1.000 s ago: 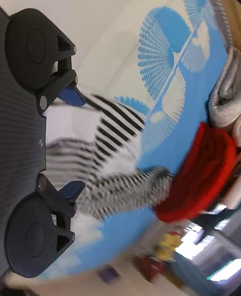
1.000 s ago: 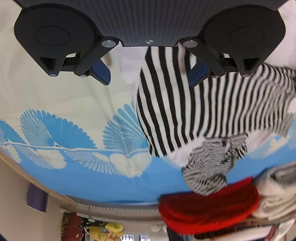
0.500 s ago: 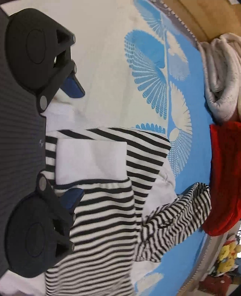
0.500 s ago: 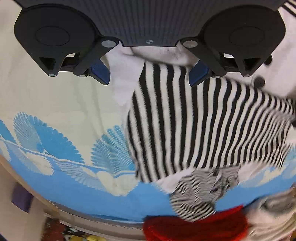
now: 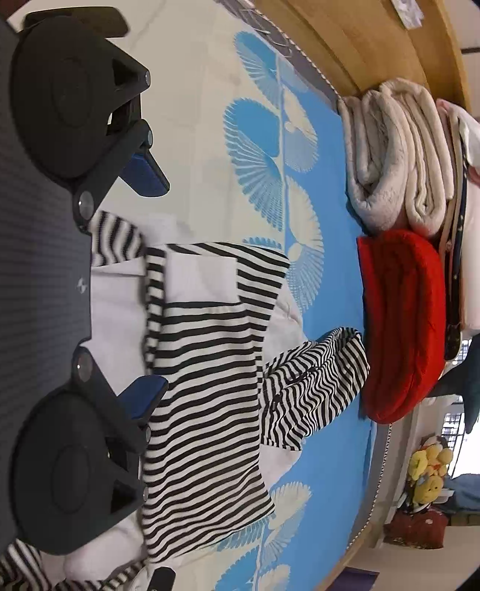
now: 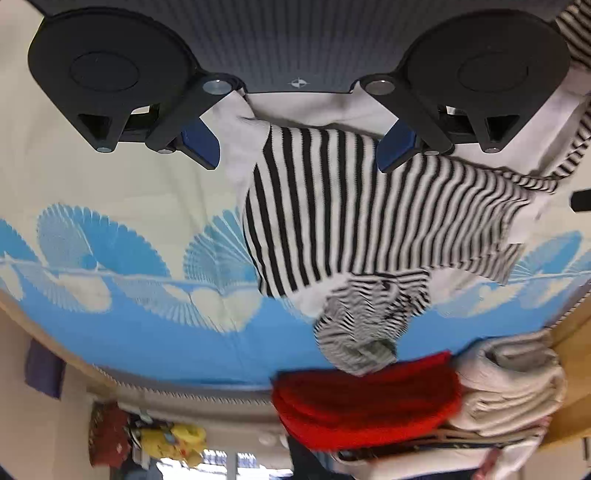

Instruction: Fold small clothes

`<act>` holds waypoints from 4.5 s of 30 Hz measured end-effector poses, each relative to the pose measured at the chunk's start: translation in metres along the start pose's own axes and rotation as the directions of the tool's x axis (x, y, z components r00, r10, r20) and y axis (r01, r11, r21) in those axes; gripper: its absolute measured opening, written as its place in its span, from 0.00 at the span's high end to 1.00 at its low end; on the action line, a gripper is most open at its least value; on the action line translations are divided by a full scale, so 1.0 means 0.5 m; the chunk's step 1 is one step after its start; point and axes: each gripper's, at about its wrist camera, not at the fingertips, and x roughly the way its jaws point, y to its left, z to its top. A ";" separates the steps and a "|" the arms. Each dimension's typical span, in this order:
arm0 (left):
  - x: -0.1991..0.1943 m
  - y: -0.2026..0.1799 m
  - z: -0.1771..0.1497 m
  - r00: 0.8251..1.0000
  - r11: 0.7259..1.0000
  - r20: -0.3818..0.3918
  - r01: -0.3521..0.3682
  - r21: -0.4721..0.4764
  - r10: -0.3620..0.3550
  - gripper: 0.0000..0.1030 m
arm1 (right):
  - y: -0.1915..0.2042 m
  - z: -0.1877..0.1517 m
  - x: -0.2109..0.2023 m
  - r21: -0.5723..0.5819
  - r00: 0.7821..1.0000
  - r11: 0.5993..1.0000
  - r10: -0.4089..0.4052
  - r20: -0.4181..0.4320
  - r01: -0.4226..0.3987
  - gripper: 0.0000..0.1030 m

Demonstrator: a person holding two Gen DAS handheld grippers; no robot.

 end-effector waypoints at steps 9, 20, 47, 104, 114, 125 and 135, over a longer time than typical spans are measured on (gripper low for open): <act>0.012 -0.006 -0.011 1.000 0.999 -0.007 -0.019 0.030 0.019 0.00 | -0.025 -0.031 -0.029 -0.054 0.999 0.998 -0.030 0.012 0.031 0.10; 0.049 -0.010 -0.008 0.999 0.996 -0.031 -0.008 0.088 0.011 0.00 | -0.019 -0.021 -0.021 -0.037 1.000 0.999 -0.011 0.023 0.012 0.10; 0.104 0.187 0.047 0.986 0.988 -0.134 -0.110 -0.108 0.095 0.00 | 0.167 0.492 0.308 0.003 0.995 0.998 0.058 0.077 -0.058 0.05; 0.159 0.314 0.045 0.974 0.903 -0.224 -0.135 -0.407 0.045 0.00 | 0.210 0.577 0.037 -0.210 0.883 0.961 0.253 0.396 -0.181 0.92; 0.159 0.256 0.041 0.974 0.914 -0.226 -0.089 -0.397 -0.003 0.00 | 0.226 -0.108 0.000 -0.457 0.939 0.848 0.123 -0.321 -0.268 0.65; 0.157 0.124 0.049 0.982 0.978 -0.184 -0.007 -0.207 -0.032 0.00 | 0.106 0.057 -0.102 -0.050 0.947 0.981 0.192 0.260 -0.185 0.42; 0.197 0.106 0.047 0.967 0.976 -0.249 -0.006 -0.216 -0.049 0.00 | 0.187 -0.027 0.037 -0.244 0.983 0.952 0.183 -0.029 -0.184 0.48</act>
